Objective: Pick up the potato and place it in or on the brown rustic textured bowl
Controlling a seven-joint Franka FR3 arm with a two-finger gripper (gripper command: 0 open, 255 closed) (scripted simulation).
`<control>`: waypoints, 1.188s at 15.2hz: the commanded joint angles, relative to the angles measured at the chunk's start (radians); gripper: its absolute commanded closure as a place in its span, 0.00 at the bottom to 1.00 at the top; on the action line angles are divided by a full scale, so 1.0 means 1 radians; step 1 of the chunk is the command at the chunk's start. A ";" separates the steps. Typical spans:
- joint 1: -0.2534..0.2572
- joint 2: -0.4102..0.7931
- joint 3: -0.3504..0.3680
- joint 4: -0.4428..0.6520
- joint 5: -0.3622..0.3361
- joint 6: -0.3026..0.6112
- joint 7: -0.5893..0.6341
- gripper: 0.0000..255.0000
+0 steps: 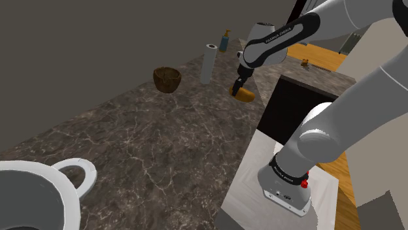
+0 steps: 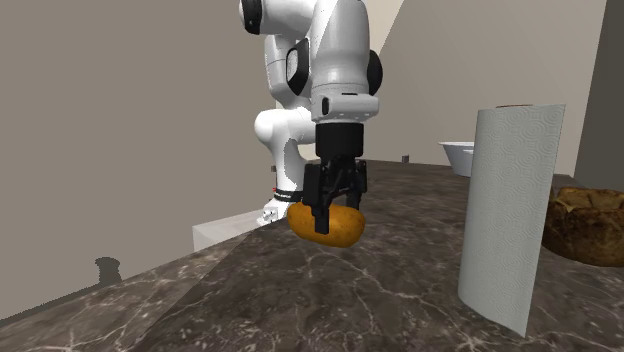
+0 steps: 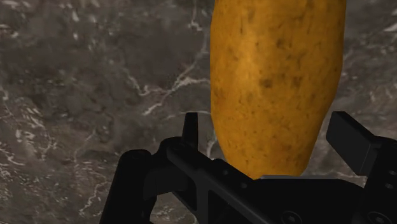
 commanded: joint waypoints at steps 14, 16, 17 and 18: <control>-0.002 -0.012 0.003 0.005 -0.004 -0.016 0.003 1.00; -0.005 -0.035 0.010 0.016 -0.009 -0.049 0.008 1.00; -0.007 -0.046 0.013 0.022 -0.012 -0.066 0.010 1.00; -0.008 -0.057 0.016 0.028 -0.014 -0.082 0.012 1.00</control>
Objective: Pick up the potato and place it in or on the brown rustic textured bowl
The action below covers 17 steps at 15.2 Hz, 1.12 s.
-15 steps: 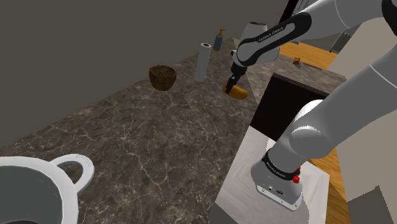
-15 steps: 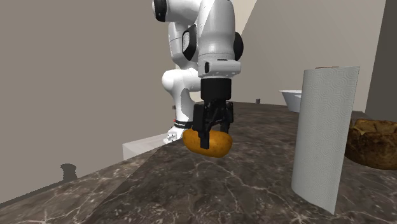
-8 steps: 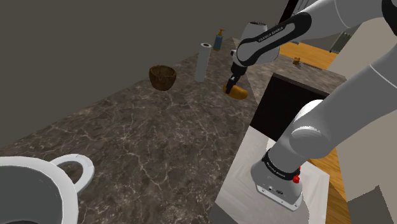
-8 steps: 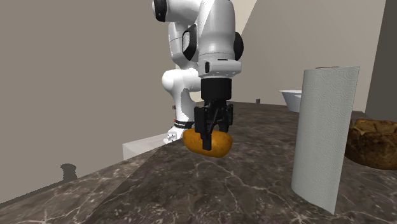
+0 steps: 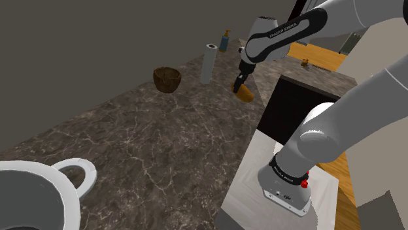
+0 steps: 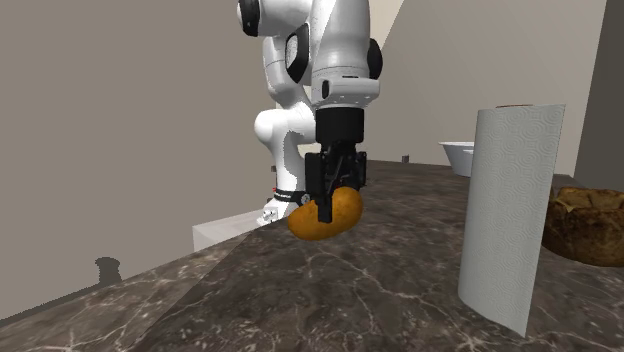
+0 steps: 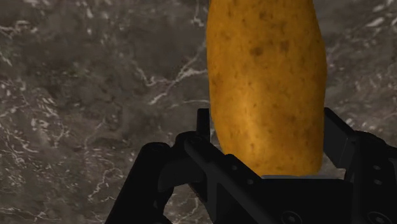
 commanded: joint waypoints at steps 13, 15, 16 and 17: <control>-0.009 -0.118 0.043 0.104 -0.009 -0.220 0.014 1.00; -0.009 -0.130 0.048 0.123 -0.008 -0.250 0.015 1.00; -0.009 -0.136 0.051 0.132 -0.008 -0.265 0.015 1.00; -0.009 -0.141 0.054 0.142 -0.007 -0.280 0.015 1.00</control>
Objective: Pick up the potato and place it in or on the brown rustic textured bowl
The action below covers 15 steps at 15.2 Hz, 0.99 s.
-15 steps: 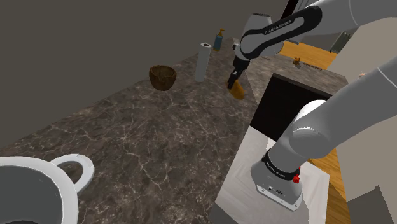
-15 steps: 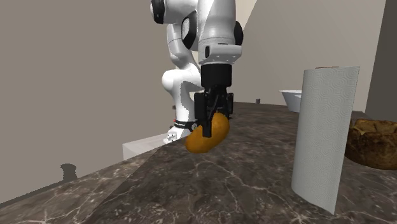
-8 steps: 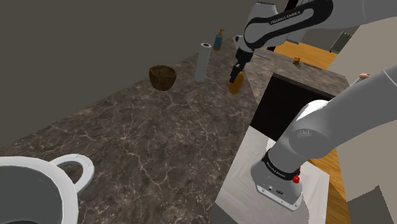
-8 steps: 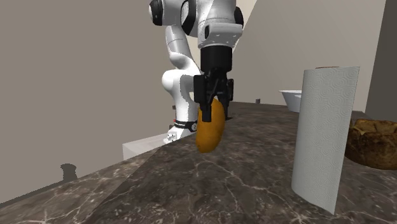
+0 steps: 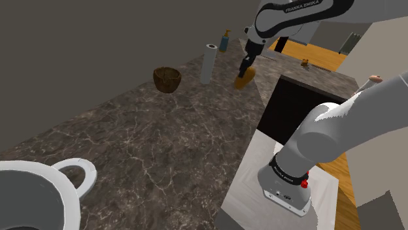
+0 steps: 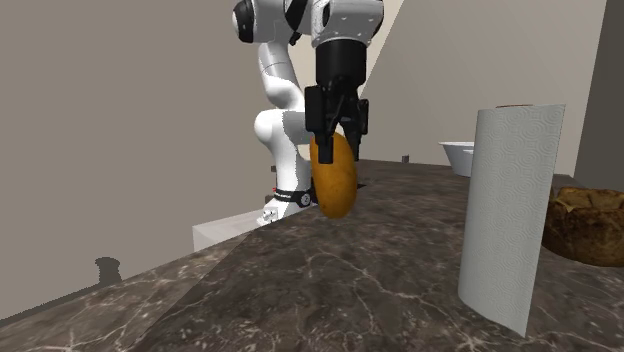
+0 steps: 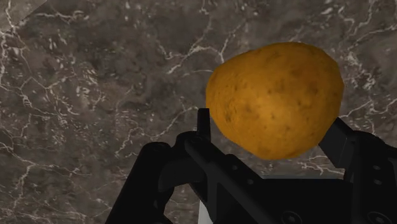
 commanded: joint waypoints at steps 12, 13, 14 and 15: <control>0.016 -0.024 0.041 0.136 0.023 -0.162 0.016 1.00; 0.028 -0.003 0.052 0.151 0.034 -0.159 0.033 1.00; 0.041 0.018 0.064 0.167 0.045 -0.156 0.050 1.00; 0.052 0.040 0.075 0.184 0.056 -0.154 0.066 1.00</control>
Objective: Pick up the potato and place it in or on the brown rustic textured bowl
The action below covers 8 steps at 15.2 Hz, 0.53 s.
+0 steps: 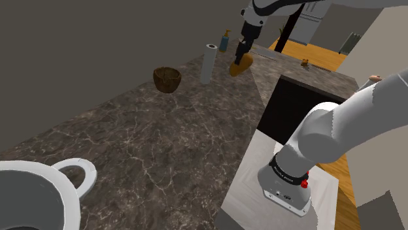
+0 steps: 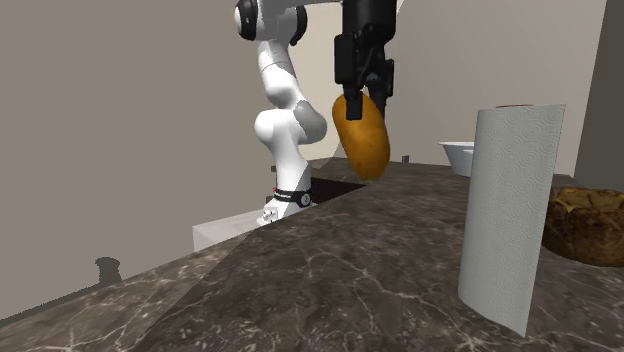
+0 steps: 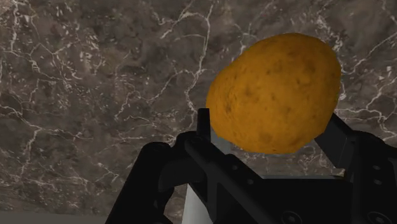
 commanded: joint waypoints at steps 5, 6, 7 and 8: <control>0.066 0.141 0.063 0.119 0.062 0.008 0.092 1.00; 0.076 0.166 0.073 0.143 0.072 0.008 0.106 1.00; 0.086 0.192 0.082 0.168 0.081 0.007 0.120 1.00; 0.095 0.218 0.091 0.194 0.089 0.005 0.133 1.00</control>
